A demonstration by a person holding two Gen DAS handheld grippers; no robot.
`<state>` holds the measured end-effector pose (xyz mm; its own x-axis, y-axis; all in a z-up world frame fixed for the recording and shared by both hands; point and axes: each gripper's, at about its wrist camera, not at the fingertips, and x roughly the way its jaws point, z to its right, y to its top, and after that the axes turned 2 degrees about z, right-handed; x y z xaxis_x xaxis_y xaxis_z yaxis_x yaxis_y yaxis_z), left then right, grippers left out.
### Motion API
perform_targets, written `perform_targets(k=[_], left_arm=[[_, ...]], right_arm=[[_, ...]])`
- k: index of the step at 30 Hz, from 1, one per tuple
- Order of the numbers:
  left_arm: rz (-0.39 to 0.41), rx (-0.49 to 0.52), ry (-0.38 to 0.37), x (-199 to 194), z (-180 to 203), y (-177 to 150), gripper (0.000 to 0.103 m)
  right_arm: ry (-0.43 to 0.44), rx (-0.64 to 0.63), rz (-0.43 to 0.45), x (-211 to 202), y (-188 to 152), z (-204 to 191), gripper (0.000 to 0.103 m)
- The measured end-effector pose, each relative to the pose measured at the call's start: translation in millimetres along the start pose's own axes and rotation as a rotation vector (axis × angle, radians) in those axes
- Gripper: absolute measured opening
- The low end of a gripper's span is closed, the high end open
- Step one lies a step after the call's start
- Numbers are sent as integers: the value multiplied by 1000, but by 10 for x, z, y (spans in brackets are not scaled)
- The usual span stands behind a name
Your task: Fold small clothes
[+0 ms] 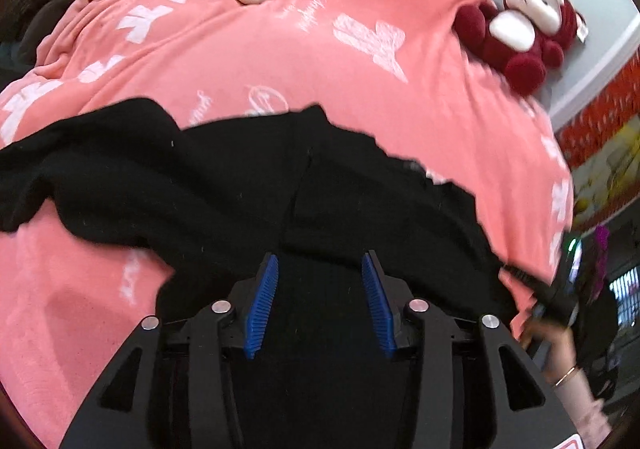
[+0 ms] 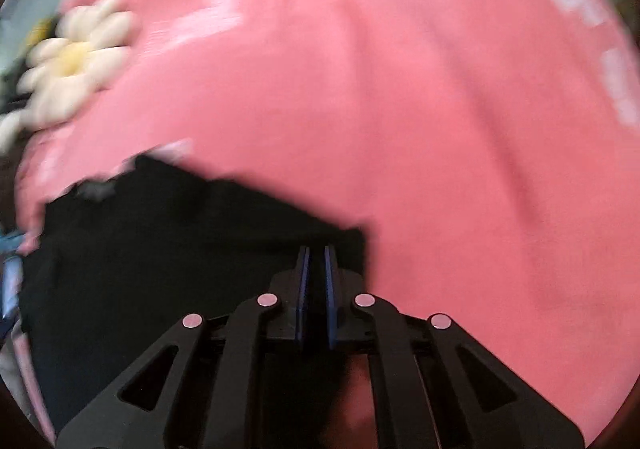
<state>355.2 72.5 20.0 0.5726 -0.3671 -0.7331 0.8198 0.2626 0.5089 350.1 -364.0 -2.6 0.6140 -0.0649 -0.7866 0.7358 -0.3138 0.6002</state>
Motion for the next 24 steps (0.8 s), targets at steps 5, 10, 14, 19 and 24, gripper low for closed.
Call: perform_targets(k=[5,10,14,19,24], left_arm=[[-37,-68,-7,14,-303,-138,43],[-15,-47,9,-155,-388,-260,44],[-16,-17,13,-205,-356,-344,47],[-18,-151,0,-238,-699,-257,50],[112,-540,27,-496,-1782,-73,53]], right_arm=[[79,-73,21,-141,-58,-262,12],[122,-101,10,102,264,-632,45],[10,-219,-67,591,334,-915,22],[-25,-141,68,224,420,-959,24],[72,-295,146,-677,-297,-995,26]])
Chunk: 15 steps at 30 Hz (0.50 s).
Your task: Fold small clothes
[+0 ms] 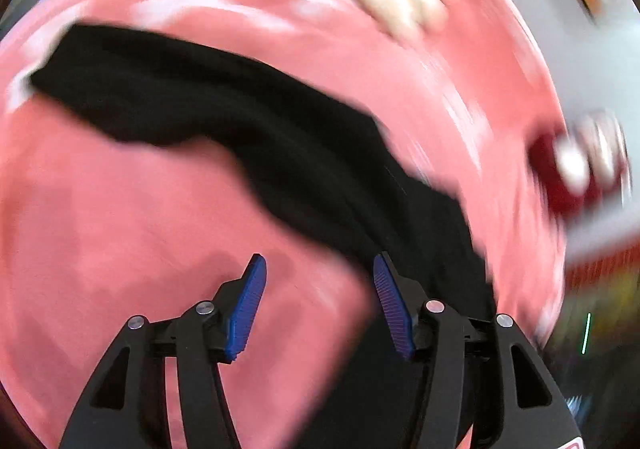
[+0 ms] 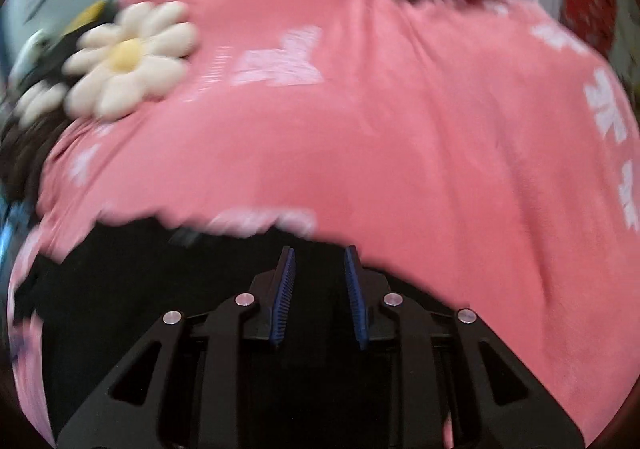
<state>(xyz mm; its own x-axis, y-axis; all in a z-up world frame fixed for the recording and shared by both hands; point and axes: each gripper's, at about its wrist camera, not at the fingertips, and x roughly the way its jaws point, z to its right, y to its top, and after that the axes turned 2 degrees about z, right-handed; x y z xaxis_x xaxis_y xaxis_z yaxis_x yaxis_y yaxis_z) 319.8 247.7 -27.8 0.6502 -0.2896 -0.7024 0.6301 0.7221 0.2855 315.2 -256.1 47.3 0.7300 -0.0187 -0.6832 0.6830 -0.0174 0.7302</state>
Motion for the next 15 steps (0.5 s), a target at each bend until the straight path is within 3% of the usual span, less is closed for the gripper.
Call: perform_targets(k=[4,6,7,8,9,12,15], left_arm=[[96,-260,68,-68,-717,536,53],[109,-322,83,-32,-918,688,52],[121,-357,86,-8,-1023,760,47],[121,-383,76,19,-1082,803,36],[116,-397,63,36,-1120,848,0],[151,-307,30,-73,-808,963,0],[214,-38,-39,-409,64,999,0]], right_arm=[[70,-18,-46,-554,-625,-139,26],[87,-15,-77,-806,-945,-197,27],[85,-17,-89,-891,-1050,-233,27],[85,-29,-104,-953,-1135,-282,27],[72,-38,-112,-1061,-1266,-332,27],[86,-15,-136,-1210,-1424,-359,27],[85,12,-146,-1342,-1535,-321,27]])
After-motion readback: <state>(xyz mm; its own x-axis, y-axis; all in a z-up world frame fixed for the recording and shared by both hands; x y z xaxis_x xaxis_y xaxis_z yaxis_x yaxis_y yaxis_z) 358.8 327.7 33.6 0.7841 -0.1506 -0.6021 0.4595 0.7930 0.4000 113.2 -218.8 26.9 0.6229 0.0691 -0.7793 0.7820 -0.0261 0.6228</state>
